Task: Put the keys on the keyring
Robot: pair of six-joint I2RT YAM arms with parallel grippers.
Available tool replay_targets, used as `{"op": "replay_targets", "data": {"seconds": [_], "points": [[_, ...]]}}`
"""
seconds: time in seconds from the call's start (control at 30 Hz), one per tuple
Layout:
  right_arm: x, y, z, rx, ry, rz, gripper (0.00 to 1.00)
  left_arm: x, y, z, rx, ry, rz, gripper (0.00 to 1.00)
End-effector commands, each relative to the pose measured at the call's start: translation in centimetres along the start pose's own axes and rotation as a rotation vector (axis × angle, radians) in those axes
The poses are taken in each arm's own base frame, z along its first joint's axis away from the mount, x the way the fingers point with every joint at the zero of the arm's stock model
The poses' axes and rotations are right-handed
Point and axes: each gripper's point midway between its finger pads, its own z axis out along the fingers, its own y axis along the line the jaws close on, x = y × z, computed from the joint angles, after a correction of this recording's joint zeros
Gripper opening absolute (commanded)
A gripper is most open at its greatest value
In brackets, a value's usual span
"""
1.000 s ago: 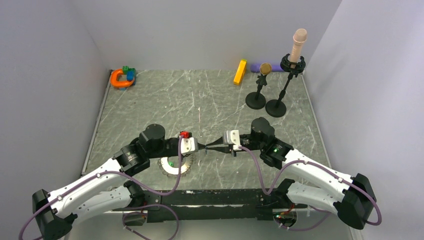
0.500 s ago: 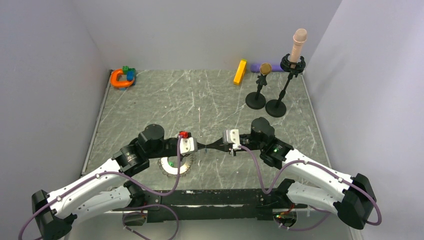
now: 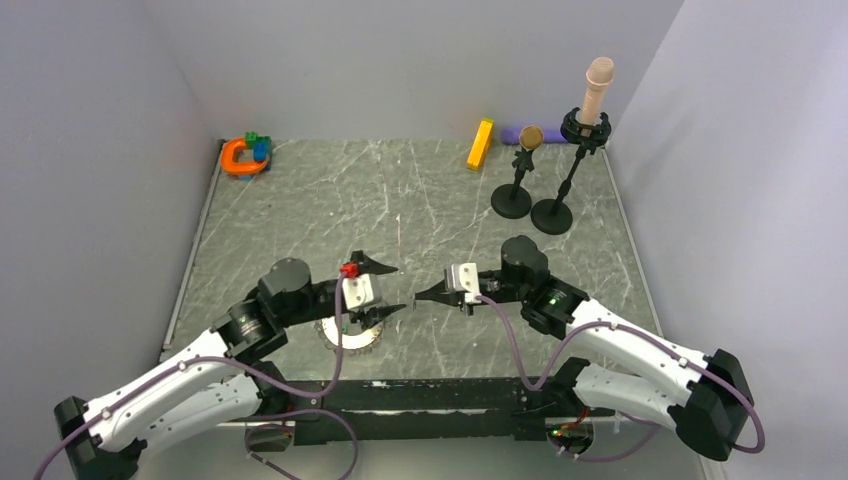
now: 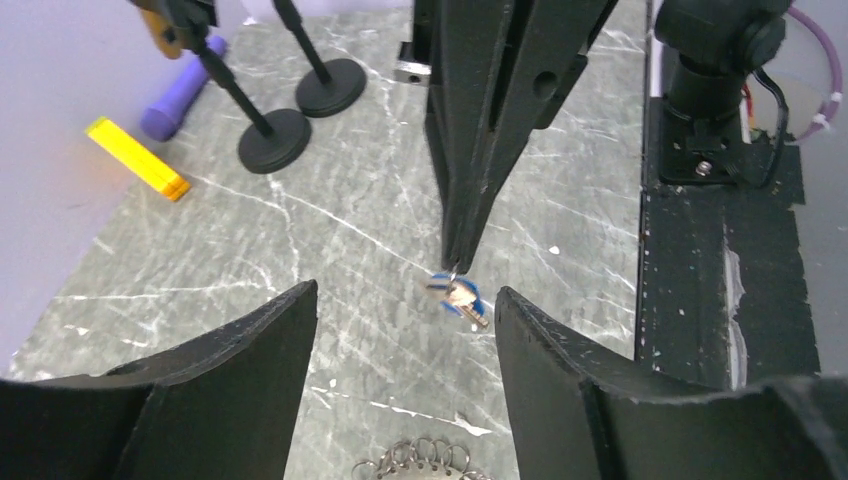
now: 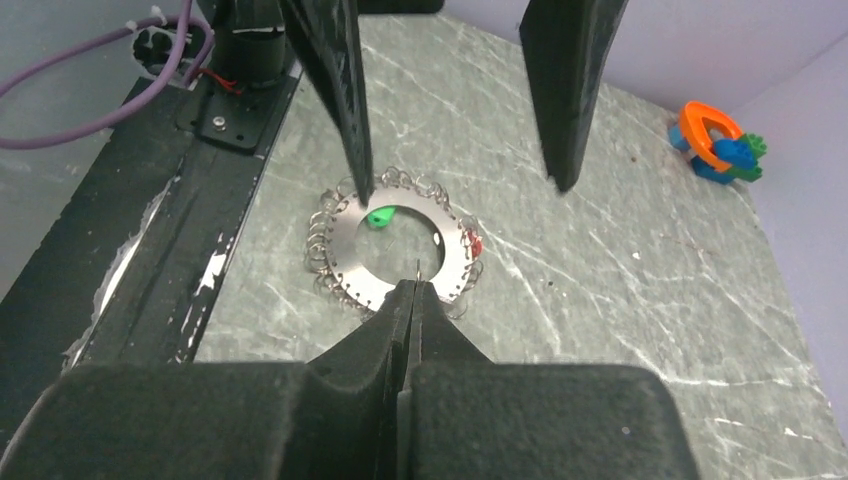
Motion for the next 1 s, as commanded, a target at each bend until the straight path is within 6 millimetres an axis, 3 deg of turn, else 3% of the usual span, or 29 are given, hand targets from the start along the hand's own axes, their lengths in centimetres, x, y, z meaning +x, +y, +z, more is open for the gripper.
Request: {"op": "replay_targets", "data": {"seconds": [0.0, 0.23, 0.37, 0.5, 0.63, 0.77, 0.97], "points": [[-1.0, -0.7, -1.2, 0.021, 0.016, -0.050, 0.00, -0.9, 1.9, -1.6, -0.135, -0.069, -0.004, 0.71], [2.4, -0.2, -5.0, 0.079, 0.178, -0.034, 0.00, 1.5, 2.8, -3.1, -0.235, -0.066, -0.070, 0.73], [5.3, -0.2, -8.6, 0.123, 0.304, -0.012, 0.00, 1.6, 3.3, -3.1, -0.273, -0.083, -0.089, 0.73], [8.9, 1.2, -11.4, 0.107, 0.424, 0.006, 0.00, 1.8, 3.1, -3.0, -0.274, -0.107, -0.108, 0.73], [12.5, 1.7, -11.0, 0.076, 0.473, 0.061, 0.00, 1.8, 3.0, -3.1, -0.277, -0.118, -0.124, 0.73], [15.2, 0.4, -9.7, 0.070, 0.470, 0.083, 0.00, 1.8, 2.7, -3.5, -0.275, -0.125, -0.141, 0.73], [16.7, 0.6, -7.6, 0.017, 0.443, 0.071, 0.00, 2.0, 2.6, -3.9, -0.286, -0.130, -0.148, 0.73]]}}
